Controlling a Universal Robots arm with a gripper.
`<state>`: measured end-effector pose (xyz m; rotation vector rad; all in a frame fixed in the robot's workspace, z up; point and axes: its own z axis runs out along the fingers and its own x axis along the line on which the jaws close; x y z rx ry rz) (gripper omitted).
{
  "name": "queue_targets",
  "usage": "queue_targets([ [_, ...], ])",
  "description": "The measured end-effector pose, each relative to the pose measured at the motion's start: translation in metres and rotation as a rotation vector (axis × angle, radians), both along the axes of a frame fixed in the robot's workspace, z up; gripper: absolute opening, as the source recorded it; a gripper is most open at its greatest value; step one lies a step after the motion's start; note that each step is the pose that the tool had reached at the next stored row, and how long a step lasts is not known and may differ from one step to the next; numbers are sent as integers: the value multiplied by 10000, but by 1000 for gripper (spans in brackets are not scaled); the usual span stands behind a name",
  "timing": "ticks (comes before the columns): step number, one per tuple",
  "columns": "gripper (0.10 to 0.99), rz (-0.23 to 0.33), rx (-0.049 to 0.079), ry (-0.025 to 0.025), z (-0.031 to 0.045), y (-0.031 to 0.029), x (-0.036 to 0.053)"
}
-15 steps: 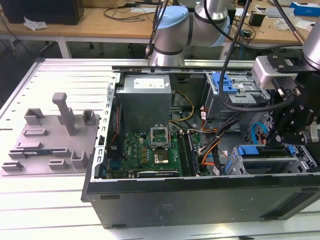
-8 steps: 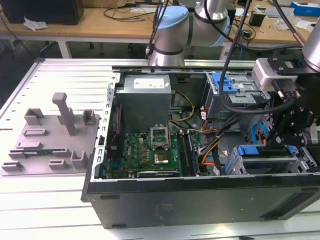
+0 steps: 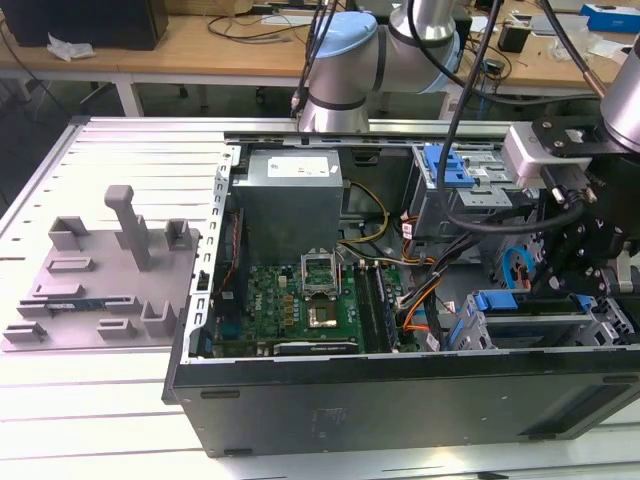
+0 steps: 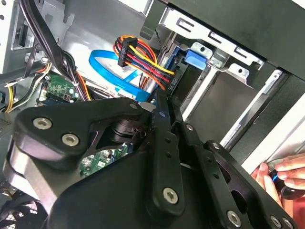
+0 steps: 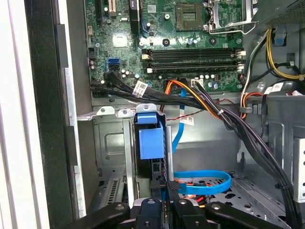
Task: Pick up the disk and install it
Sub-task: 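Insert the second disk wire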
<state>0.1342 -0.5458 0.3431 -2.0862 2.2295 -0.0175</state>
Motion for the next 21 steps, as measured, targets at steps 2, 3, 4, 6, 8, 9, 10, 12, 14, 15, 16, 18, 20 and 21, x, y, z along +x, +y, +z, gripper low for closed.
queue_targets([
  [2, 161, 0, -1, 0, -17, 0, 0],
  [3, 161, 0, -2, 0, -24, 0, 0],
  [4, 161, 0, -3, -1, -35, 0, 0],
  [6, 161, 0, -3, 1, -51, 0, 0],
  [8, 161, 0, 8, 1, -55, 0, 0],
  [9, 173, 0, 10, 0, -50, 1, 0],
  [10, 235, 0, -8, 0, 13, 1, -1],
  [12, 235, 0, -132, 0, 236, 11, -1],
  [14, 235, 0, -268, 0, 407, 20, 0],
  [15, 235, 0, -325, 1, 413, 27, -1],
  [16, 224, 0, -337, 0, 413, 29, -1],
  [18, 106, 0, -337, 0, 413, 28, -1],
  [20, 106, 0, -338, 0, 414, 29, -1],
  [21, 106, -1, -338, 0, 414, 29, -2],
])
